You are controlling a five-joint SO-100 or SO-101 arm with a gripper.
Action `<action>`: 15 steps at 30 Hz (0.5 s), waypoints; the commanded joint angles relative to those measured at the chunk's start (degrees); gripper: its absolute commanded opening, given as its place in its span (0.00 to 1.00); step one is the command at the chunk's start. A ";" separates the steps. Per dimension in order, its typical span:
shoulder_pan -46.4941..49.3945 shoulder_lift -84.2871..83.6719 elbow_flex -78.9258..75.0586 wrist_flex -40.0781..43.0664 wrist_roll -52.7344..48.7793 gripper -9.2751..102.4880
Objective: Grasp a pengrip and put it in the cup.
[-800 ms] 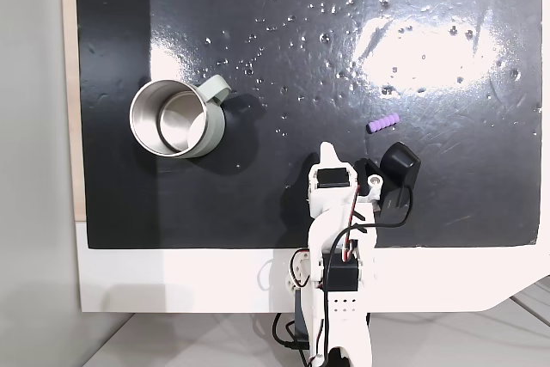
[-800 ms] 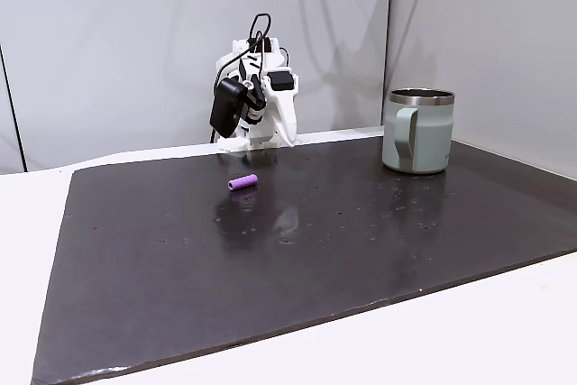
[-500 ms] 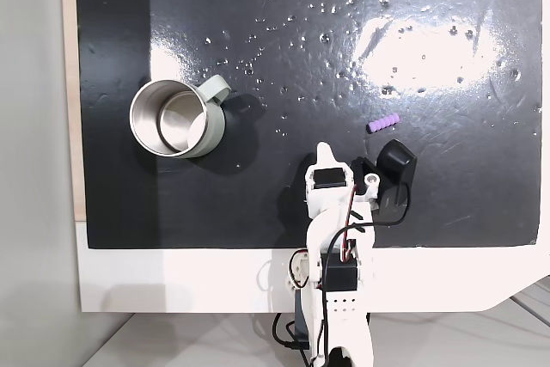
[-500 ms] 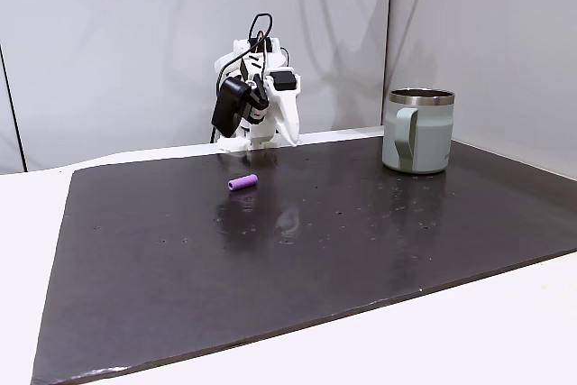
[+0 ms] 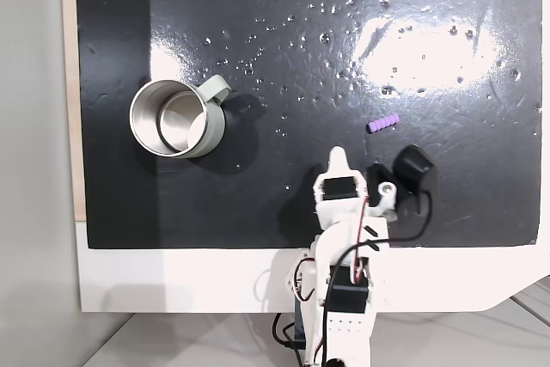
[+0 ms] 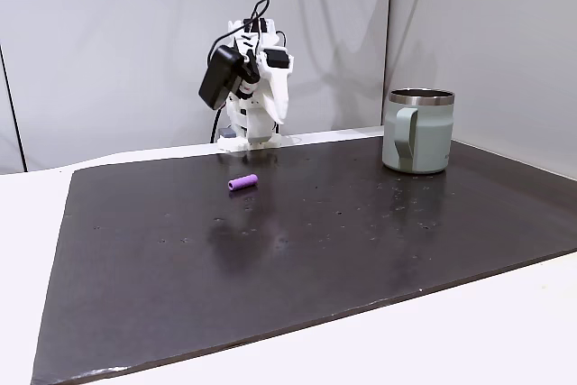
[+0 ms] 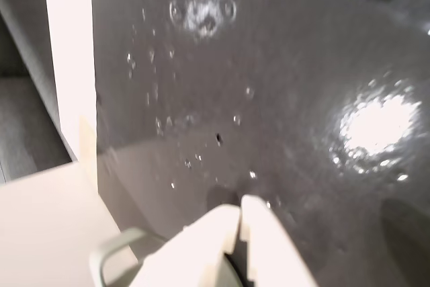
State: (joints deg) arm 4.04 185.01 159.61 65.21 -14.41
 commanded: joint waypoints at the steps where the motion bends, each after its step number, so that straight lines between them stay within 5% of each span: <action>1: 6.42 -8.53 -13.01 2.20 -4.31 0.11; 15: 12.57 -39.38 -33.13 3.43 -13.18 0.20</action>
State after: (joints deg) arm 15.91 150.03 131.57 68.29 -26.02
